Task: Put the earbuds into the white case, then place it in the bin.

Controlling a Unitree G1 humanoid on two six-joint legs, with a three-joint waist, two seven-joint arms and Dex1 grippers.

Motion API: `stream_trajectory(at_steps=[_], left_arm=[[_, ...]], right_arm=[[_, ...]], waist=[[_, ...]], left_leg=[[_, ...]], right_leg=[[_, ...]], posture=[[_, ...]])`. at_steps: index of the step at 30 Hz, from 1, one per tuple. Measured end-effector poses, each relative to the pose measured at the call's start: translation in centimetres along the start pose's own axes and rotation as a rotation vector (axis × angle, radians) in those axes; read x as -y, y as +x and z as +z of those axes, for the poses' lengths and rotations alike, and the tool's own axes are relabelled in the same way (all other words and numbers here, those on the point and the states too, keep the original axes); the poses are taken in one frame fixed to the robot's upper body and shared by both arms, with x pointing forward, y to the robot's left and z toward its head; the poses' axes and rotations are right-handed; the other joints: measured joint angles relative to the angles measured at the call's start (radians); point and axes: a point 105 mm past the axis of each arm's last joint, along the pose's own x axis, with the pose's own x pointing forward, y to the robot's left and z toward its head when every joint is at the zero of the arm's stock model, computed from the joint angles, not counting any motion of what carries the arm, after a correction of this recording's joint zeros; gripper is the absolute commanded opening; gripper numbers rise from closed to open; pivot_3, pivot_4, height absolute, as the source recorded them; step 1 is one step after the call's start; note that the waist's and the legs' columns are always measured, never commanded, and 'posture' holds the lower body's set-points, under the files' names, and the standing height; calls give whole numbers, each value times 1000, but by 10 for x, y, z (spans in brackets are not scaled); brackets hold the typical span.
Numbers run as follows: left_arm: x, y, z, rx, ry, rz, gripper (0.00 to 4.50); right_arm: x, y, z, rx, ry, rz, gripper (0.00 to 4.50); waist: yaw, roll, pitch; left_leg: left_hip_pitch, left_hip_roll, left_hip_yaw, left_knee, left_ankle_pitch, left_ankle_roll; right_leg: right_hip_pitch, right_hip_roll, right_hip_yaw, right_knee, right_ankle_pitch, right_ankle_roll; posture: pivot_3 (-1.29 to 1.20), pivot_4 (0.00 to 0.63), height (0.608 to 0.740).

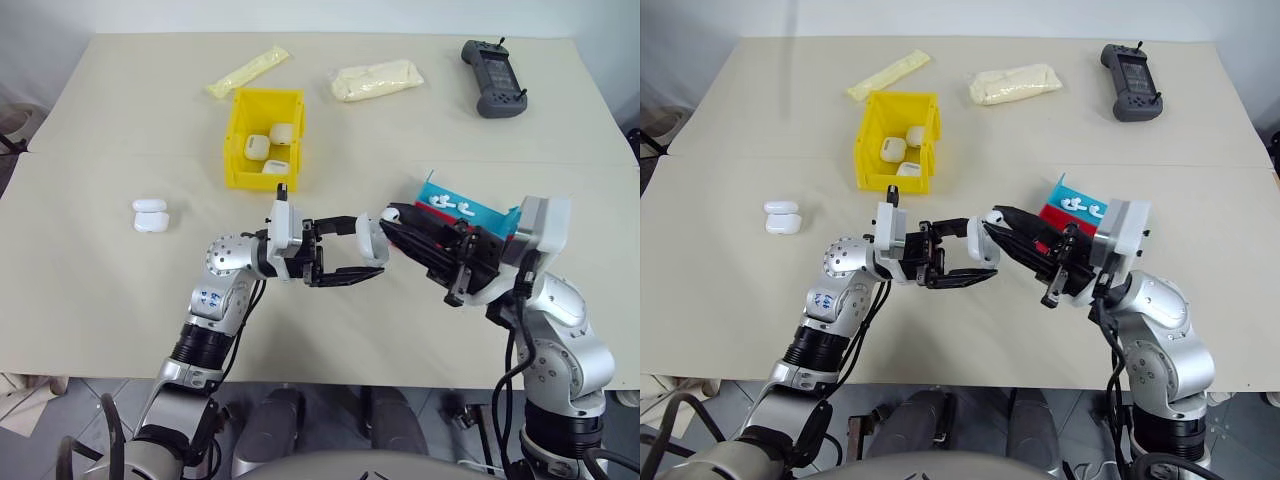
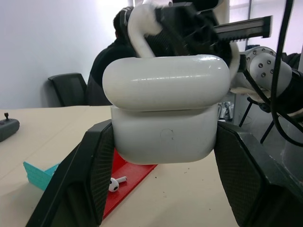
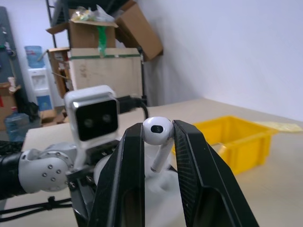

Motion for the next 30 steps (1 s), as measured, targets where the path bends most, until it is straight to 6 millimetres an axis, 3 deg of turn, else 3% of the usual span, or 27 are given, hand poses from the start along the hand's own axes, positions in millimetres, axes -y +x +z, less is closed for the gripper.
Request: stream_trajectory(at_steps=[8,30], left_arm=[[2,3,4,11,7,-2,2781],[5,4,-2,-5,-7,0,2781]], right_arm=[[5,6,-9,22,-15,-11,507],[9,-4,-26,-22,29,8,507]], waist=[[0,0,0],[-1,0,0]], left_leg=[[0,0,0,0,0,0],[0,0,0,0,0,0]], right_leg=[[0,0,0,0,0,0],[0,0,0,0,0,0]], posture=[[0,150,740],[0,150,740]])
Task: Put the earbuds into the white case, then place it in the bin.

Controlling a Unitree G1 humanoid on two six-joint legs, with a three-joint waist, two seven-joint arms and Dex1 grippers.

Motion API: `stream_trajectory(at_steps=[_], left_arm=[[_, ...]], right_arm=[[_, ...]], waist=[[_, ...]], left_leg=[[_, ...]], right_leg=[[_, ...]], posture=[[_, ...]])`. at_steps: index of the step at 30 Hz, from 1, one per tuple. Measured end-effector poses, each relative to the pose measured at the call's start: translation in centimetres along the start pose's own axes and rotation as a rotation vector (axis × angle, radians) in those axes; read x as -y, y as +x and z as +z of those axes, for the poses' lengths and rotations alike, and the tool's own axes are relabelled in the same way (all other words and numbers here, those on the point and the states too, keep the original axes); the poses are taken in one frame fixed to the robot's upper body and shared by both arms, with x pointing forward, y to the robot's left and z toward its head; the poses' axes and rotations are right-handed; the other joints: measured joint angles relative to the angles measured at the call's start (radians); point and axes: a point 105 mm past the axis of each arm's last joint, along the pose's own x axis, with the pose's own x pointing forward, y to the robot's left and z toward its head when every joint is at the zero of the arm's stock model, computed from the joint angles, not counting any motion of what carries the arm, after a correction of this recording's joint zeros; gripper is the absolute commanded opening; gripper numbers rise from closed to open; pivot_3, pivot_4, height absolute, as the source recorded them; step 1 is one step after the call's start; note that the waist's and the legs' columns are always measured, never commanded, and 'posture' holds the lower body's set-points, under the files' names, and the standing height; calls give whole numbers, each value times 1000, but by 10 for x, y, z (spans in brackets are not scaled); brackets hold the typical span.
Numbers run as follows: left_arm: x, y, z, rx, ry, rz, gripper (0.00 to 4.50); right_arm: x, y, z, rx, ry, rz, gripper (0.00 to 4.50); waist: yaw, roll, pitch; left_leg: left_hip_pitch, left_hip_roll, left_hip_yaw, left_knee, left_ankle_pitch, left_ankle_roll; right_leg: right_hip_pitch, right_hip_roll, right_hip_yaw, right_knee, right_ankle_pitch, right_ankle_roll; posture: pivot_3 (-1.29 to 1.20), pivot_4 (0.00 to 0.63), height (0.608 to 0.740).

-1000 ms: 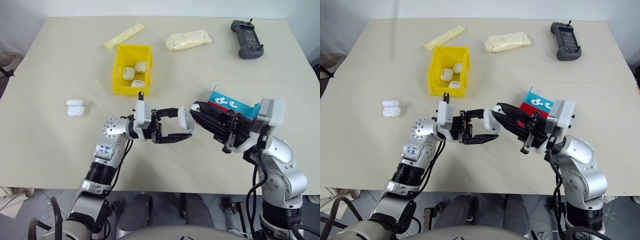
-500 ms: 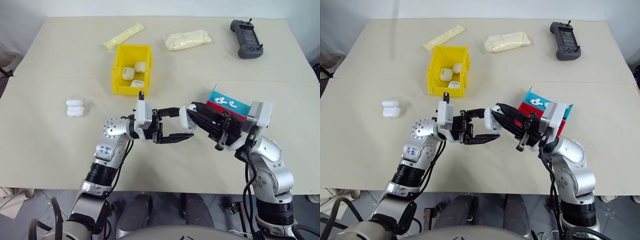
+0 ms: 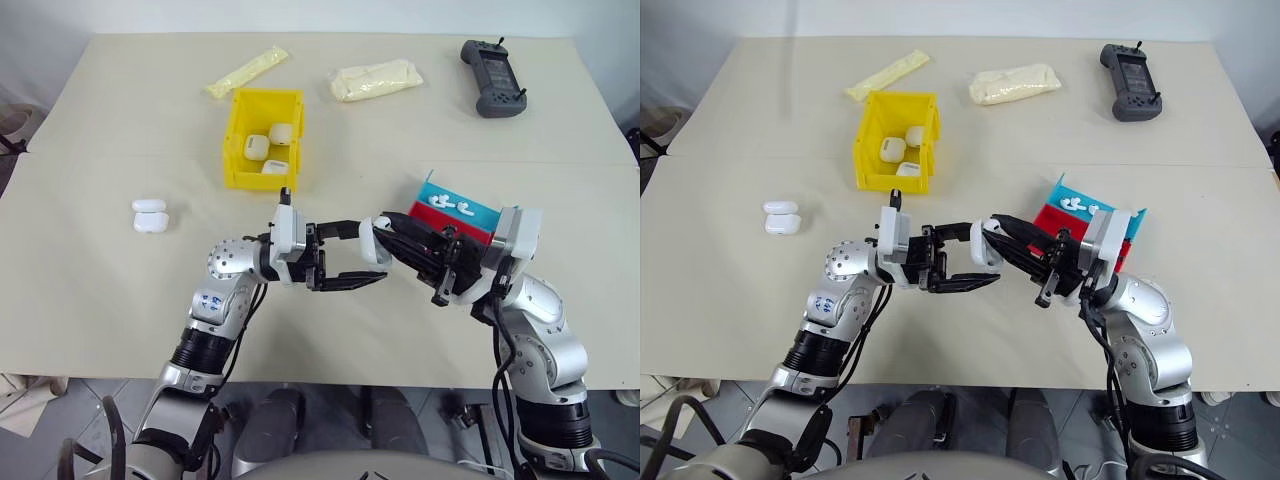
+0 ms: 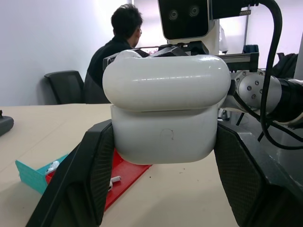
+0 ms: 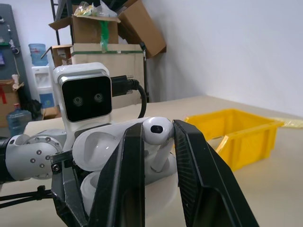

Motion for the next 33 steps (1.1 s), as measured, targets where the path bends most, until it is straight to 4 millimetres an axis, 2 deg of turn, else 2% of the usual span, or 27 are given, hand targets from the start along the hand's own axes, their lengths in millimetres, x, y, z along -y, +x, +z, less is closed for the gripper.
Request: stream_trajectory(at_steps=[12,17,20,26,30,33], left_arm=[[-5,3,6,36,36,26,2781],[-7,2,7,43,50,34,2781],[-8,-2,3,31,38,43,2781],[-8,-15,-3,-12,26,58,2781],[-10,-18,-6,-17,31,73,2781],[-12,-20,-8,-20,30,91,2781]], right_arm=[[7,-6,10,-36,16,40,4410],[18,-33,13,-118,-35,-16,4483],[28,-60,13,-160,-102,-116,4483],[41,-143,-4,-341,-206,-289,4483],[50,-199,-8,-461,-251,-420,4483],[56,-222,-6,-508,-262,-479,4483]], waist=[[1,0,0],[4,0,0],[4,0,0],[4,0,0],[3,0,0],[-1,0,0]], left_leg=[[0,0,0,0,0,0],[0,0,0,0,0,0],[0,0,0,0,0,0],[0,0,1,0,0,1],[1,0,1,-1,0,1],[2,1,2,-1,0,1]], right_leg=[[0,0,0,0,0,0],[1,0,0,-1,0,0],[1,0,0,-1,0,0],[1,0,0,-1,0,0],[2,0,0,-1,0,0],[2,1,1,-2,0,0]], posture=[[0,150,740],[0,150,740],[0,150,740],[0,150,740],[0,150,740],[0,150,740]])
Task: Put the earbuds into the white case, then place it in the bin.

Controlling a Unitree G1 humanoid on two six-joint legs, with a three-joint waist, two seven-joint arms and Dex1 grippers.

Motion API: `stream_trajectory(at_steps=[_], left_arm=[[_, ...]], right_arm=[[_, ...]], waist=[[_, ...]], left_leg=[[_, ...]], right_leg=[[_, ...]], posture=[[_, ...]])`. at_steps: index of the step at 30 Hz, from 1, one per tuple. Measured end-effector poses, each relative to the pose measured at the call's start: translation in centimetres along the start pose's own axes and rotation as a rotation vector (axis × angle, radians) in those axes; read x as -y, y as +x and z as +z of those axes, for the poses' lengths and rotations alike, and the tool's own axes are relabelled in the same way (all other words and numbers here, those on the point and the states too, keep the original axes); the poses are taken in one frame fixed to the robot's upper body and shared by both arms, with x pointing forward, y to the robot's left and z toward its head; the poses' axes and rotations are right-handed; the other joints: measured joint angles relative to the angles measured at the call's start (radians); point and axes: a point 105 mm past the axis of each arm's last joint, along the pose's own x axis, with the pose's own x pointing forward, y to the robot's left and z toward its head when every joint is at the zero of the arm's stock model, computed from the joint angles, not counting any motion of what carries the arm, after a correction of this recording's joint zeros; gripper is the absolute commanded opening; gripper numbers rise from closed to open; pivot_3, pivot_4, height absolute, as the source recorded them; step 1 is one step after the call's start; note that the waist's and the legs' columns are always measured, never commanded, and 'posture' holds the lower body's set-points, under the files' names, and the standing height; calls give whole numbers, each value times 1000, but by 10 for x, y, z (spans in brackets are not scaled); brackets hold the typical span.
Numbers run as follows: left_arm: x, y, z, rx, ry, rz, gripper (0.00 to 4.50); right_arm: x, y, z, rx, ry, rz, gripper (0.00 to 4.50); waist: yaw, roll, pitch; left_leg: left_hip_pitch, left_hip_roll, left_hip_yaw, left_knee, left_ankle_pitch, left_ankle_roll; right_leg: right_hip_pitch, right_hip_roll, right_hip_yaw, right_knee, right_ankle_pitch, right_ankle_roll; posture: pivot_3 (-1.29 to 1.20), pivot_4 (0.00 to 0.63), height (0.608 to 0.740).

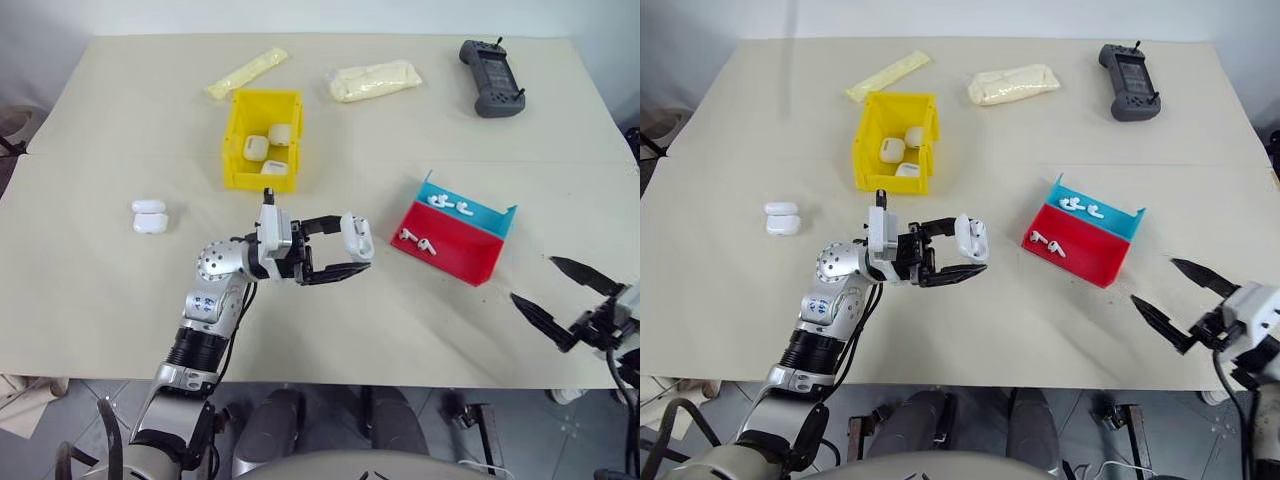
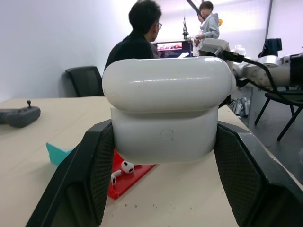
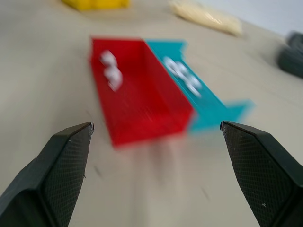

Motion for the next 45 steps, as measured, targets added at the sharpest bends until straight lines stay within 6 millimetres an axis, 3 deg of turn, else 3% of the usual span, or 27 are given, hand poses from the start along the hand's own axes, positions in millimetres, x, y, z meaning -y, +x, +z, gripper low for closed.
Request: stream_trajectory(at_steps=[3,6,12,15,20,25,30,35,41,45], left_arm=[[-1,2,1,8,8,9,2781],[-1,3,1,11,13,17,2781],[-2,8,0,20,14,31,2781],[-2,12,-3,27,5,30,2781],[-2,14,-3,36,8,40,2781],[0,16,-4,45,-1,50,2781],[1,16,-5,48,-4,64,2781],[0,16,-4,51,3,85,2781],[0,15,-2,56,15,104,2781],[0,12,-5,50,7,127,2781]], right_arm=[[6,2,1,-8,-13,11,4483],[12,18,15,6,-24,64,4483],[44,66,72,-94,-45,170,4483],[47,91,88,-174,-39,198,4483],[37,123,74,-388,-29,290,4483],[34,146,66,-479,-56,378,4483],[45,166,52,-579,-90,361,4483],[51,182,57,-586,-59,362,4483],[49,183,68,-572,2,443,4483],[63,181,65,-591,-18,366,4483]], waist=[[-1,0,0],[0,1,0],[3,1,0],[6,1,0],[4,1,0],[2,1,0],[0,1,0],[-2,1,0],[0,1,0],[0,1,0]], left_leg=[[0,1,0,0,0,0],[0,1,1,0,0,0],[-1,0,1,1,0,0],[-3,0,-1,1,0,0],[-4,-2,-1,1,0,0],[-4,-2,-1,1,0,0],[-4,-1,0,1,0,0],[-4,-2,0,1,0,0],[-5,-2,0,1,0,0],[-5,-2,0,0,0,0]], right_leg=[[0,1,0,0,0,0],[0,0,1,0,0,0],[-1,-1,1,-3,0,0],[-1,-1,-1,-6,0,0],[-2,-3,-2,-6,0,0],[-2,-3,-2,-5,0,1],[-4,-2,-2,-5,0,1],[-4,-3,-1,-1,0,1],[-5,-3,-1,0,0,1],[-5,-3,-1,0,0,1]], posture=[[0,150,740],[0,150,740],[0,150,740],[0,150,740],[0,150,740],[0,150,740],[0,150,740],[0,150,740],[0,150,740],[0,150,740]])
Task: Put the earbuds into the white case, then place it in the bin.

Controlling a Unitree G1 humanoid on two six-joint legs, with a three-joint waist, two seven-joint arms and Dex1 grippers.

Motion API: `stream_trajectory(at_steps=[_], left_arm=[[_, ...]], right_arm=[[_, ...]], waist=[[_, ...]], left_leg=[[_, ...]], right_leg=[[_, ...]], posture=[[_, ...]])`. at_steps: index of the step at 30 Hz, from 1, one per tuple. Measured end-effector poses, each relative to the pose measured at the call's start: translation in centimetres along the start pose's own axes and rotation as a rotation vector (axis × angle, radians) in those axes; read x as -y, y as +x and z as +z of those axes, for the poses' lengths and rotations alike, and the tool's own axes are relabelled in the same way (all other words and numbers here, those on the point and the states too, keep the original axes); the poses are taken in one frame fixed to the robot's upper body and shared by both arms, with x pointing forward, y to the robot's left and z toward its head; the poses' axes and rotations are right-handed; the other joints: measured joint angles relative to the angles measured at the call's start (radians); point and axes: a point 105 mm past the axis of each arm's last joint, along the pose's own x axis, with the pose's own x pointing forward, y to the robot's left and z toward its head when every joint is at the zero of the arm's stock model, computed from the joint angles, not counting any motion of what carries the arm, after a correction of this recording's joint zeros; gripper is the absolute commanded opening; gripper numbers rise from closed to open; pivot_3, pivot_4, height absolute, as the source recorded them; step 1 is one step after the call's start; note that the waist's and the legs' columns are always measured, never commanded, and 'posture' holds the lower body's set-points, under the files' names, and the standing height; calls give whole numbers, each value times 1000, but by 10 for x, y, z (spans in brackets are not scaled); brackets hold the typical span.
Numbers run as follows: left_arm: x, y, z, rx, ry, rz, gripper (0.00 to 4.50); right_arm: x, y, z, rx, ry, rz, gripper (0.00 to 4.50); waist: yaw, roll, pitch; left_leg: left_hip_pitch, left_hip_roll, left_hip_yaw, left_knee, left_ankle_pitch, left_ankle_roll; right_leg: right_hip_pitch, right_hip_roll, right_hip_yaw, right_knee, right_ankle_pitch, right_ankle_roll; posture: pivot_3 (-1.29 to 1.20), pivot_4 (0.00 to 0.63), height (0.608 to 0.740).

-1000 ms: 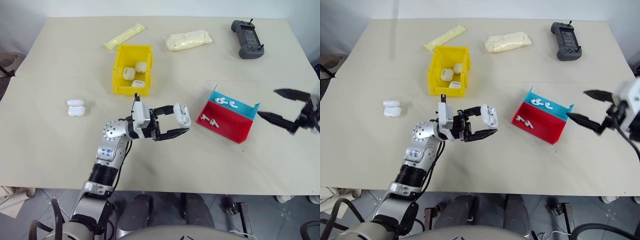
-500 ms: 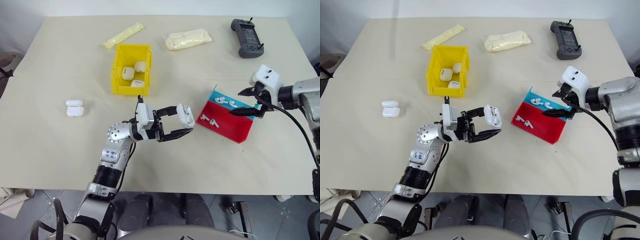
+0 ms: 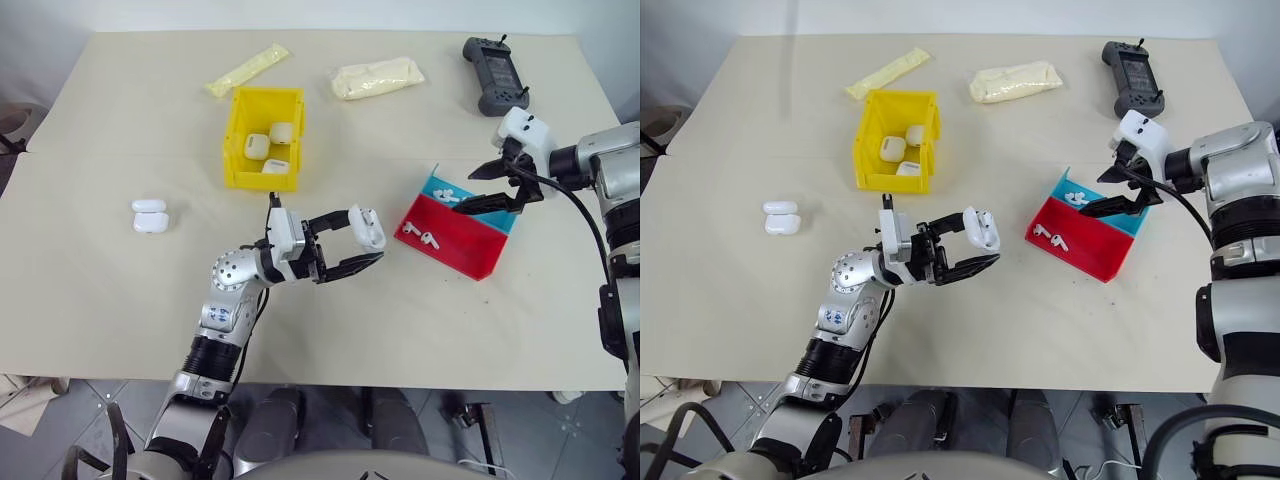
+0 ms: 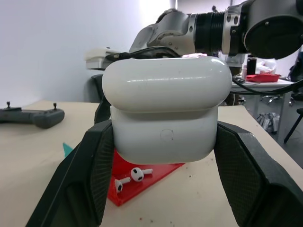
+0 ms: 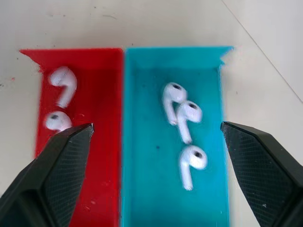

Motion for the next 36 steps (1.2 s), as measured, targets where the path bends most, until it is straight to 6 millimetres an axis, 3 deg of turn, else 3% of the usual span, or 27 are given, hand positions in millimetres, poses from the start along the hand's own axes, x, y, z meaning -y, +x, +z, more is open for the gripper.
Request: stream_trajectory(at_steps=[5,15,23,32,36], left_arm=[[0,0,0,-1,4,3,2781],[-2,2,3,4,29,7,2781],[-3,1,3,-1,32,14,2781],[-4,0,3,-7,36,16,2781],[-4,0,3,-8,37,16,2781]], right_arm=[[18,4,-10,-48,-16,-151,4483],[0,21,-22,-105,-47,-26,4483],[-12,23,-27,-151,-66,74,4483],[-8,25,-24,-149,-86,23,4483],[-8,28,-23,-141,-81,19,3337]], waist=[[-4,0,0],[-10,0,0],[-22,0,0],[-23,0,0],[-24,0,0]], left_leg=[[0,0,1,0,0,0],[-1,0,1,0,0,0],[-1,0,1,0,0,0],[0,0,1,1,0,0],[0,0,1,1,0,0]], right_leg=[[-1,0,0,0,0,0],[-2,0,0,2,0,0],[-2,0,0,2,0,0],[-2,0,0,3,0,0],[-2,0,0,3,0,0]], posture=[[0,150,740],[0,150,740],[0,150,740],[0,150,740],[0,150,740]])
